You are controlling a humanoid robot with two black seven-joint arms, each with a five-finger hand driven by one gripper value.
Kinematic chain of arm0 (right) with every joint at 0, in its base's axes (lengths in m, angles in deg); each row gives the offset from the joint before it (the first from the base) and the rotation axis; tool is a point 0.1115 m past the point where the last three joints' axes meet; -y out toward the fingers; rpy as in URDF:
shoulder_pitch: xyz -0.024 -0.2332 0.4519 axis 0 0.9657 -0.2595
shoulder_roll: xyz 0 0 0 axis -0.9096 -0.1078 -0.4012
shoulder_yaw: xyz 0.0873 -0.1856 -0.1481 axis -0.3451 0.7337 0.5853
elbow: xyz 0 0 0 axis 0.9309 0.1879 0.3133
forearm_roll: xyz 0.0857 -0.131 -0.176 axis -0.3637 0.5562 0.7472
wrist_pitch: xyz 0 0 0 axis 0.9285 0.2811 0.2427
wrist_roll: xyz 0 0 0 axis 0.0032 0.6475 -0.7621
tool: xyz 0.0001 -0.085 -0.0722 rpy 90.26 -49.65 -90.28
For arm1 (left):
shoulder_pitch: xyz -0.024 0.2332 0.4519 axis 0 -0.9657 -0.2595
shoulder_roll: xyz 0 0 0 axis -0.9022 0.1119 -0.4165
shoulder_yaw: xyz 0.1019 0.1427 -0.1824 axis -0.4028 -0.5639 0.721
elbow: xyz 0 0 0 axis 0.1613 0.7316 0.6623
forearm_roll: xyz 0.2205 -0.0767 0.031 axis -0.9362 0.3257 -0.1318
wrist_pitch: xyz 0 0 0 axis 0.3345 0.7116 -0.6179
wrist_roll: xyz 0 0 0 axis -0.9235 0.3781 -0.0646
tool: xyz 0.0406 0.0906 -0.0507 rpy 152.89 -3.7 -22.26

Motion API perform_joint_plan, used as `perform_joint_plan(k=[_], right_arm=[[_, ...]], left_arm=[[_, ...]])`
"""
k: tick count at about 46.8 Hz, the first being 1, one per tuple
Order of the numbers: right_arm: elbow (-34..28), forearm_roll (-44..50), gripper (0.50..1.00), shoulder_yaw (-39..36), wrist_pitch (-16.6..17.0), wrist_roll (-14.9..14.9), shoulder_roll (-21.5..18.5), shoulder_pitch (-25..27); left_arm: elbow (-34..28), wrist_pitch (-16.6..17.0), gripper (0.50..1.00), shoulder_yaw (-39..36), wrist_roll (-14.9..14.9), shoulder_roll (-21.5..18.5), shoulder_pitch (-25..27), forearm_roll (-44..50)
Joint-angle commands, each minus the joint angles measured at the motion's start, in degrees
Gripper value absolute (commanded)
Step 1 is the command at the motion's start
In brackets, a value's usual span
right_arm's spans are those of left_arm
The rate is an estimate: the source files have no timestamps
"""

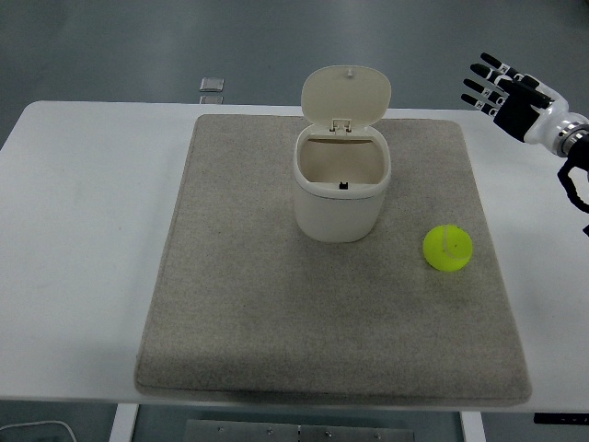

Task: Pick up the tennis ball and place it in the box.

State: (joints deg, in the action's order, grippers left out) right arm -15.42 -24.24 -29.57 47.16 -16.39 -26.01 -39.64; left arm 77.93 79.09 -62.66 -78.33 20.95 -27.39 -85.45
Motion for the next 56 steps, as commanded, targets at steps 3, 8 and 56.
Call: perform_joint_plan(k=[3,8,56], right_arm=[[0.0,0.1,0.934,0.2,0.0,0.0,-0.2,-0.1],[0.0,0.2,0.936,0.4,0.0,0.0,-0.2,-0.1],[0.2,3.7,0.936,0.9,0.0,0.4,0.8,-1.6]], left_arm=[[0.0,0.1,0.992,0.0,0.0,0.0,0.0,0.0],[-0.1,0.0,0.992,0.0,0.0,0.0,0.0,0.0],[0.0,0.0,0.992,0.1,0.0,0.0,-0.1,0.0]])
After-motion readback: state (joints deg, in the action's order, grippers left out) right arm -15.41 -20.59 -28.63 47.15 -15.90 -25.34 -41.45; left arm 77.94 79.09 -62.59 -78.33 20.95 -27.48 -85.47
